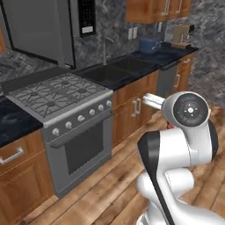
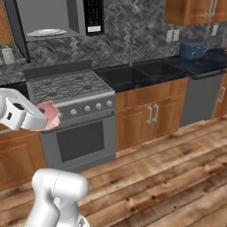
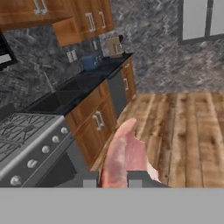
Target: Transport the steak from the fridge to the microwave and turn on the microwave.
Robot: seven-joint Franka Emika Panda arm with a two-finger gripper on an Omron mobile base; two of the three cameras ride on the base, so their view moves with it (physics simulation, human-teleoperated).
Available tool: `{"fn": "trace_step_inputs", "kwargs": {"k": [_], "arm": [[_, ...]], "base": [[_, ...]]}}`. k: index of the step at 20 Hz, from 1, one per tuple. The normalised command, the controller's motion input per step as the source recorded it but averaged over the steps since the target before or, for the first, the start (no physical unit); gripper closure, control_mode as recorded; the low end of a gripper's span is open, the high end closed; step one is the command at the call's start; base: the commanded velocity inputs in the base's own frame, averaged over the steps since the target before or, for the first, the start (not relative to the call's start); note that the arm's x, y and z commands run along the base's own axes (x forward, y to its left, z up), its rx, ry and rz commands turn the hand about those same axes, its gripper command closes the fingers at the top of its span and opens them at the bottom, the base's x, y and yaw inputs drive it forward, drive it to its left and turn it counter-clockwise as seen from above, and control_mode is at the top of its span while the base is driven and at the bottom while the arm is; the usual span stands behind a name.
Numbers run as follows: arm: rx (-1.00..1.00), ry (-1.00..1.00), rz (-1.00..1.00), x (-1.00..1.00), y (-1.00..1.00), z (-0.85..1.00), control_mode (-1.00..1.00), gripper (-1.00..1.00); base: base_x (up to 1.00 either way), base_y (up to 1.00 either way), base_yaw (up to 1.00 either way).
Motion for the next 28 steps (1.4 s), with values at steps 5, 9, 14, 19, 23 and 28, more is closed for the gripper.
{"fn": "trace_step_inputs", "kwargs": {"k": [5,9,14,19,23,28], "arm": [[0.0,0.0,0.0,0.0,0.0,0.0,1.0,1.0],[0.0,0.0,0.0,0.0,0.0,0.0,1.0,1.0],[0.0,0.0,0.0,0.0,0.0,0.0,1.0,1.0],[0.0,0.0,0.0,0.0,0.0,0.0,1.0,1.0],[0.0,0.0,0.0,0.0,0.0,0.0,1.0,1.0],[0.0,0.0,0.0,0.0,0.0,0.0,1.0,1.0]], "base": [[0.58,-0.15,0.52],[0.58,-0.16,0.49],[0.58,-0.16,0.5],[0.51,-0.22,0.46],[0.41,-0.36,0.36],[0.34,-0.44,0.3]]}}
